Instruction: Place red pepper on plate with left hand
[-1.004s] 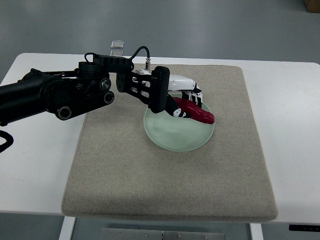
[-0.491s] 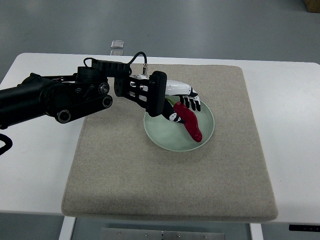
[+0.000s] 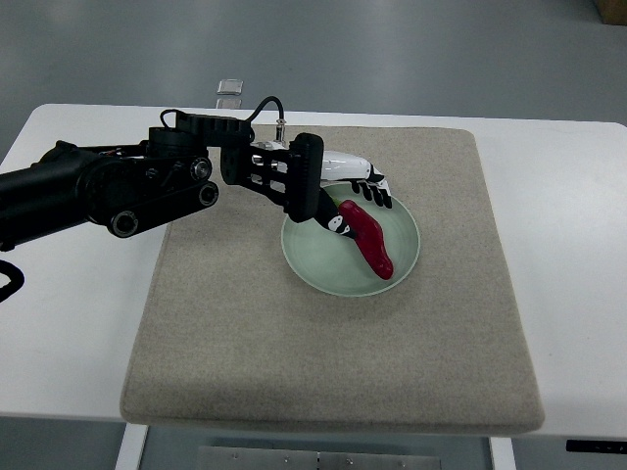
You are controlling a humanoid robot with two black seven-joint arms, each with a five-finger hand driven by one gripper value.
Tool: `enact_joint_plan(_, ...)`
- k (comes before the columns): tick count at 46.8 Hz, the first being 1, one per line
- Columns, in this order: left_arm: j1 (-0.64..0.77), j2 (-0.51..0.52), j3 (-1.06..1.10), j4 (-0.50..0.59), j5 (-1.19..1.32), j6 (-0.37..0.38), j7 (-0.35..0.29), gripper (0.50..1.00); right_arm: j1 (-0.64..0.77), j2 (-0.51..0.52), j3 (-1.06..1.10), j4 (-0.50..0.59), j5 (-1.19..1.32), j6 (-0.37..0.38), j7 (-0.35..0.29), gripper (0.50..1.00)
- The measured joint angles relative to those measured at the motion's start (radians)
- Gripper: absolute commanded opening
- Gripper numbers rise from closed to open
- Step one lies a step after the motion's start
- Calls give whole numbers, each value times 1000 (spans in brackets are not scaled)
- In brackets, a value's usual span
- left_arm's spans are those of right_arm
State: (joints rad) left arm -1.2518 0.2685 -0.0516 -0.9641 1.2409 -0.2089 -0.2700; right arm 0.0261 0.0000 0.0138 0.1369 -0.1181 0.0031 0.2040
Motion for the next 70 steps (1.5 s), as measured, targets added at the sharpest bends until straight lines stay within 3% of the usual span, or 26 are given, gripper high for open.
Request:
enact_joint_plan(4, 0, -1, -3, 36, -3, 18, 0, 776, 0, 0, 0, 0, 0, 0, 0, 928)
enact_joint_plan(11, 0, -2, -6, 126, -4, 104, 0, 838, 0, 0, 0, 0, 0, 0, 0, 928)
enact_joint_plan(22, 6, 0, -9, 263, -33, 148, 0, 848, 0, 0, 0, 0, 0, 0, 0, 928)
enact_joint_plan(26, 8, 0, -9, 316, -79, 148, 0, 926, 0, 0, 0, 0, 0, 0, 0, 928)
enact_joint_plan(53, 34, 0, -14, 517, -303, 175, 1, 936, 0, 0, 0, 0, 0, 0, 0, 930)
enact_joint_plan(70, 46, -2, -50, 596, -1007, 180, 62, 936, 0, 0, 0, 0, 0, 0, 0, 928)
